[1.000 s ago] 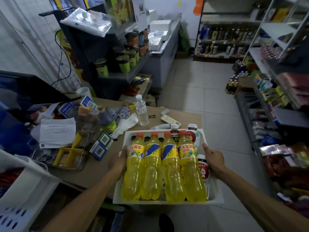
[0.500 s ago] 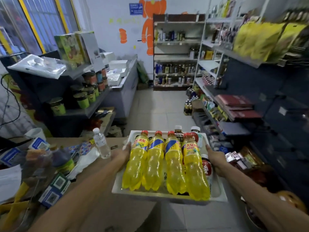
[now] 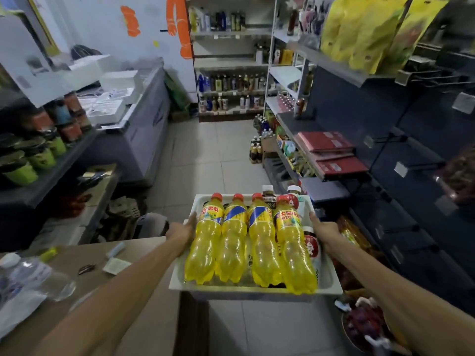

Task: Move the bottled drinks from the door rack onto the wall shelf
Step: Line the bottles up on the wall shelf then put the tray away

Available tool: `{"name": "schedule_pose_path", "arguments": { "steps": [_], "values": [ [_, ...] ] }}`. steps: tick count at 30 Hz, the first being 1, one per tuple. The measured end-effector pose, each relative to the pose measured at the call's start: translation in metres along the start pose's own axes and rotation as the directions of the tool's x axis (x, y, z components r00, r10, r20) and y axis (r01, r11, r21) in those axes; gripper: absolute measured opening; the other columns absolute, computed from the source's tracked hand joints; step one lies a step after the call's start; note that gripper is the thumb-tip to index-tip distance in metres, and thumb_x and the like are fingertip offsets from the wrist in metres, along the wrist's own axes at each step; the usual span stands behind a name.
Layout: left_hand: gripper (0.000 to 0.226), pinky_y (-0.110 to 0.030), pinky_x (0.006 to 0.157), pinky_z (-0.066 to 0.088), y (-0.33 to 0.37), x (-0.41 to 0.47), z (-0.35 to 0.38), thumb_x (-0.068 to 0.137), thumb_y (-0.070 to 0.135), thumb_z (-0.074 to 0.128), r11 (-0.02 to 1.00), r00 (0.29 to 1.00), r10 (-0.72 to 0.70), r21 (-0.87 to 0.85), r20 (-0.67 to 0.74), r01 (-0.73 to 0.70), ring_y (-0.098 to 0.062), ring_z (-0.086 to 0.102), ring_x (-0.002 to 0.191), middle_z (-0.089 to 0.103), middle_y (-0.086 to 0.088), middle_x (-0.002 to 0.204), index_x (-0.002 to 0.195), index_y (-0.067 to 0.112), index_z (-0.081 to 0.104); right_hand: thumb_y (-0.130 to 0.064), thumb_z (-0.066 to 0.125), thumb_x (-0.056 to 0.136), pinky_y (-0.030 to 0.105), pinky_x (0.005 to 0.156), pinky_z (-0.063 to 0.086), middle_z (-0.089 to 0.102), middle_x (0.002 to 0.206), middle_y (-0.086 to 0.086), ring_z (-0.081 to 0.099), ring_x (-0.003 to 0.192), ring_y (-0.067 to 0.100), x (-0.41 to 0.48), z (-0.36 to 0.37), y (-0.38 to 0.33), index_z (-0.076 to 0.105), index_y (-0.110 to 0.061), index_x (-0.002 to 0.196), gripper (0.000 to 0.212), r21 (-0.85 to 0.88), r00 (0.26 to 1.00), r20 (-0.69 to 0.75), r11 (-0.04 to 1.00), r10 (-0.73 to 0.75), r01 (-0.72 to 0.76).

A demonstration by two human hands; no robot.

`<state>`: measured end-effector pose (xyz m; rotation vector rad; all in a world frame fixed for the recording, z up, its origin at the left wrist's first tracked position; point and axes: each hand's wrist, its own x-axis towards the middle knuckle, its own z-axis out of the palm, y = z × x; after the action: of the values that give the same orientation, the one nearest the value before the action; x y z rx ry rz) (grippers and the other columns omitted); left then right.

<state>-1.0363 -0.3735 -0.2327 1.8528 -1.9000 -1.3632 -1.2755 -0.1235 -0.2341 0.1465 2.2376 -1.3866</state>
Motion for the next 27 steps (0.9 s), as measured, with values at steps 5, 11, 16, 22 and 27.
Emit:
{"name": "schedule_pose_path", "arguments": {
  "steps": [5, 11, 16, 22, 27],
  "values": [
    [0.093, -0.030, 0.086, 0.042, 0.051, 0.060, 0.039, 0.081, 0.082, 0.033, 0.993, 0.997, 0.013, 0.114, 0.079, -0.022, -0.034, 0.056, 0.116, 0.059, -0.016, 0.129, 0.131, 0.006, 0.057, -0.049, 0.061, 0.091, 0.038, 0.077, 0.054, 0.064, 0.089, 0.015, 0.062, 0.080, 0.030, 0.066, 0.004, -0.018, 0.060, -0.002, 0.078, 0.048, -0.002, 0.998, -0.028, 0.998, 0.065, -0.065],
    [0.083, -0.036, 0.081, 0.043, 0.112, 0.139, 0.076, 0.089, 0.068, 0.043, 0.993, 0.998, 0.018, 0.114, 0.055, -0.024, -0.037, 0.059, 0.110, 0.062, -0.022, 0.122, 0.123, -0.007, 0.057, -0.048, 0.062, 0.090, 0.034, 0.072, 0.050, 0.067, 0.102, 0.019, 0.063, 0.086, 0.031, 0.150, 0.031, -0.063, 0.065, 0.008, 0.106, 0.058, -0.014, 0.995, -0.027, 0.995, 0.095, -0.096],
    [0.082, -0.035, 0.076, 0.045, 0.171, 0.230, 0.101, 0.089, 0.068, 0.044, 0.998, 0.999, 0.018, 0.053, 0.046, -0.020, -0.037, 0.061, 0.103, 0.064, -0.024, 0.116, 0.117, -0.007, 0.061, -0.045, 0.058, 0.094, 0.028, 0.054, 0.043, 0.063, 0.082, 0.012, 0.060, 0.070, 0.025, 0.242, 0.077, -0.123, 0.062, 0.005, 0.103, 0.050, -0.001, 0.996, 0.013, 0.996, 0.084, -0.084],
    [0.085, -0.037, 0.086, 0.048, 0.267, 0.335, 0.112, 0.086, 0.066, 0.052, 0.998, 0.999, -0.050, -0.041, 0.013, 0.051, -0.038, 0.059, 0.111, 0.060, -0.023, 0.125, 0.124, -0.010, 0.056, -0.045, 0.057, 0.095, 0.040, 0.069, 0.056, 0.068, 0.103, 0.022, 0.060, 0.066, 0.023, 0.358, 0.142, -0.215, 0.062, 0.002, 0.098, 0.047, -0.007, 0.997, 0.037, 0.998, 0.067, -0.067],
    [0.088, -0.041, 0.088, 0.052, 0.363, 0.433, 0.124, 0.083, 0.069, 0.055, 0.998, 0.999, -0.048, -0.026, -0.009, 0.048, -0.039, 0.060, 0.112, 0.060, -0.023, 0.126, 0.128, -0.006, 0.054, -0.043, 0.056, 0.096, 0.031, 0.062, 0.047, 0.064, 0.102, 0.016, 0.063, 0.078, 0.027, 0.449, 0.181, -0.294, 0.058, 0.007, 0.118, 0.055, 0.018, 0.994, 0.079, 0.997, 0.075, -0.077]
  ]
}}
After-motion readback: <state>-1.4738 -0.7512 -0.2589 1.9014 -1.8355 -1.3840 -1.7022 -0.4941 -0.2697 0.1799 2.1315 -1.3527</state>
